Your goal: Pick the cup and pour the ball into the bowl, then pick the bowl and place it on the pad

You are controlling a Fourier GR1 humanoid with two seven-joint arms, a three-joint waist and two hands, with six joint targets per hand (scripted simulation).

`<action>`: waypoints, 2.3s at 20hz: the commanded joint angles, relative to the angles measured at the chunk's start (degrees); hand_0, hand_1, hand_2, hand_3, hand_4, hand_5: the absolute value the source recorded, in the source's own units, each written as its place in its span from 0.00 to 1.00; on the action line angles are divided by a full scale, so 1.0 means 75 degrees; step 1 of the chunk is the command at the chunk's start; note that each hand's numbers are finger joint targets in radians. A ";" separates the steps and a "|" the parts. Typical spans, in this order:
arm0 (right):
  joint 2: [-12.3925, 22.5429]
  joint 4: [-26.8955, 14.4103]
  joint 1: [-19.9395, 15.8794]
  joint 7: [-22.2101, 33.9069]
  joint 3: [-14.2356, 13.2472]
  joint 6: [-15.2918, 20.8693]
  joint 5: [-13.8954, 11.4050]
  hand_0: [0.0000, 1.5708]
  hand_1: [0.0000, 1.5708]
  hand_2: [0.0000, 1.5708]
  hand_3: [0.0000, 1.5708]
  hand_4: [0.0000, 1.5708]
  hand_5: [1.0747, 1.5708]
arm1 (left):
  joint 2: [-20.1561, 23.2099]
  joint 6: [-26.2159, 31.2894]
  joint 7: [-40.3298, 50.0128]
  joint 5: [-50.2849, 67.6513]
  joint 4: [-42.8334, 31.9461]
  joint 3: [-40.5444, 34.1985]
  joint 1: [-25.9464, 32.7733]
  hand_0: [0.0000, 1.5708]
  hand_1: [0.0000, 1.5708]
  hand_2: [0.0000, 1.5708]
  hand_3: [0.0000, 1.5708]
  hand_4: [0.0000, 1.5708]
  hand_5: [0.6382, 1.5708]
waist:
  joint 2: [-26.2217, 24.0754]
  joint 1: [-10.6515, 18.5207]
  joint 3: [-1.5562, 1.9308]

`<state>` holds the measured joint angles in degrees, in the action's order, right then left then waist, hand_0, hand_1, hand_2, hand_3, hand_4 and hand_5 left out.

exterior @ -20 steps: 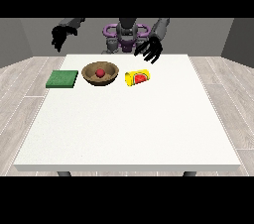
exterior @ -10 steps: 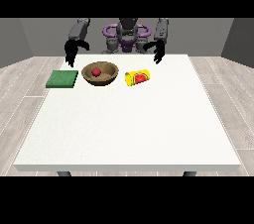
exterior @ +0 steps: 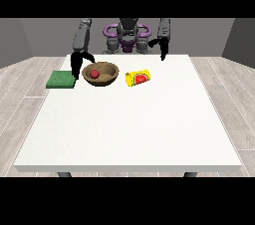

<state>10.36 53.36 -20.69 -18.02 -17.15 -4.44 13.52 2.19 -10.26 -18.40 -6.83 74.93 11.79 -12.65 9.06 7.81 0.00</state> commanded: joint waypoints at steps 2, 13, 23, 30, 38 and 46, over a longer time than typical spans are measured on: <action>0.0237 -0.1554 -0.0286 -0.1099 -0.0403 -0.0267 0.0096 0.00 0.00 0.00 0.00 0.24 1.00 | -0.0119 0.0021 0.0484 -0.0226 0.0893 0.0269 0.0080 0.00 0.00 0.00 0.00 0.60 0.85 | 0.0281 0.0305 0.0008; 0.0102 -0.2804 -0.0581 -0.1890 -0.0319 -0.0198 -0.0065 0.00 0.00 0.00 0.00 0.23 1.00 | -0.0078 0.0302 0.1230 -0.0435 0.1732 0.0394 0.0113 0.00 0.00 0.00 0.00 0.61 0.84 | 0.0175 0.0400 0.0010; -0.0119 -0.3017 -0.0235 -0.1306 -0.0891 0.0406 0.0522 1.00 1.00 1.00 0.85 0.59 0.76 | 0.0115 0.0394 0.0942 -0.0383 0.1949 0.0207 0.0152 0.00 0.00 0.00 0.00 0.61 0.83 | 0.0672 0.0511 0.0010; 0.0314 -0.2330 -0.0959 -0.0089 -0.1039 0.1065 0.0857 1.00 1.00 1.00 0.95 0.60 0.83 | 0.0123 0.0432 0.0660 -0.0238 0.1480 -0.0081 0.0088 0.00 0.00 0.00 0.00 0.68 0.78 | 0.0428 0.0295 -0.0010; 0.1507 -0.1954 -0.1030 0.1562 -0.0897 0.1082 0.0910 1.00 1.00 1.00 0.81 0.59 0.86 | 0.0391 0.0737 0.0480 0.0202 0.0919 -0.0568 0.0794 0.00 0.00 0.00 0.00 0.73 0.77 | -0.0530 -0.0270 -0.0007; 0.1625 -0.1556 -0.0741 0.2064 -0.0543 0.0851 0.0941 1.00 1.00 1.00 0.71 0.60 0.84 | 0.0081 0.0490 0.0347 -0.0059 0.0393 -0.0711 0.0894 0.00 0.00 0.00 0.00 0.74 0.76 | -0.1009 -0.0675 -0.0001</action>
<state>21.63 39.97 -27.11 -4.10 -22.18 3.04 20.25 4.06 -5.38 -14.43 -6.16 80.10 6.85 -6.63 2.65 4.04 0.01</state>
